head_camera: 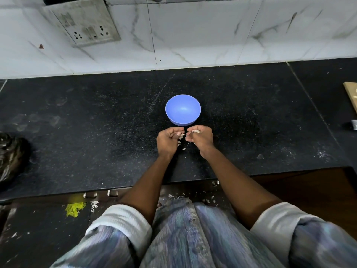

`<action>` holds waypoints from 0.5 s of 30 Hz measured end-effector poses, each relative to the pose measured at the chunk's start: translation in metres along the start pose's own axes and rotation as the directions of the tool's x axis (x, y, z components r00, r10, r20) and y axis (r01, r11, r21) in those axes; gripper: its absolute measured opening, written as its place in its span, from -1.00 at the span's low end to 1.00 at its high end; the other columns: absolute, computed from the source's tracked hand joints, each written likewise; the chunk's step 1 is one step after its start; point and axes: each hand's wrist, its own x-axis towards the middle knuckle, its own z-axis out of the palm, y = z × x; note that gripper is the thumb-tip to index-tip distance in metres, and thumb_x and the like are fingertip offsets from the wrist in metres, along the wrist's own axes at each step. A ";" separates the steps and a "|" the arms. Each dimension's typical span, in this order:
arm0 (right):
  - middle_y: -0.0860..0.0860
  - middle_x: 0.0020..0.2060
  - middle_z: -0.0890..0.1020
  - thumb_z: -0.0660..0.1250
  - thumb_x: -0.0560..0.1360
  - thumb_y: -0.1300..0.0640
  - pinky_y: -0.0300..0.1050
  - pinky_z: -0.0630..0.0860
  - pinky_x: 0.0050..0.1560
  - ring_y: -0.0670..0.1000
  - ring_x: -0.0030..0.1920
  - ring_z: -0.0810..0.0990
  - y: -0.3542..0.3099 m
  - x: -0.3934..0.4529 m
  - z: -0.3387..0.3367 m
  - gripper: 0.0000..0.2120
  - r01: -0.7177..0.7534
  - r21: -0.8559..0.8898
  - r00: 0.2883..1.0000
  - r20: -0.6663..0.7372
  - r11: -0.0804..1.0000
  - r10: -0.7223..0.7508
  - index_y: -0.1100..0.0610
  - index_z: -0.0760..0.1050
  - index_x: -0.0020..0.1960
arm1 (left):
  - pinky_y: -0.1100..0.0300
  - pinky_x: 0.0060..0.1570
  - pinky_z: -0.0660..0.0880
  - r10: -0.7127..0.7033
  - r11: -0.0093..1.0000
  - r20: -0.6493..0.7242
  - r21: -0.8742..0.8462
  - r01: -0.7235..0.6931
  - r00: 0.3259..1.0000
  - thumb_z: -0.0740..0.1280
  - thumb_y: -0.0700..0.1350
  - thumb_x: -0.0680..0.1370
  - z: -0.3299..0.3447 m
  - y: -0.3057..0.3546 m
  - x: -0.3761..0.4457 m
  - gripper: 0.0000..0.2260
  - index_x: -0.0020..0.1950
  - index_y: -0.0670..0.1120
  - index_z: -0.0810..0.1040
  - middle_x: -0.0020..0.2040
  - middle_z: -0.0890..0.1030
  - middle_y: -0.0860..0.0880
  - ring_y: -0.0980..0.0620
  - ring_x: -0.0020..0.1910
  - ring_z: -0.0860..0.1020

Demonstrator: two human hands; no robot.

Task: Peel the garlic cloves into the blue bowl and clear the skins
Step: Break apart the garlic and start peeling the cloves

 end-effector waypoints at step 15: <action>0.11 -0.25 0.72 0.32 0.42 0.39 0.09 0.72 -0.11 0.08 -0.27 0.75 0.028 -0.013 0.006 -0.77 0.068 -0.232 0.997 0.042 0.970 -0.060 0.11 0.65 -0.16 | 0.17 -0.01 0.66 -0.089 0.994 -0.069 -0.066 0.084 0.994 0.41 -0.35 0.60 -0.004 -0.007 -0.004 -0.80 0.08 -0.10 0.74 -0.09 0.77 -0.05 0.05 -0.09 0.74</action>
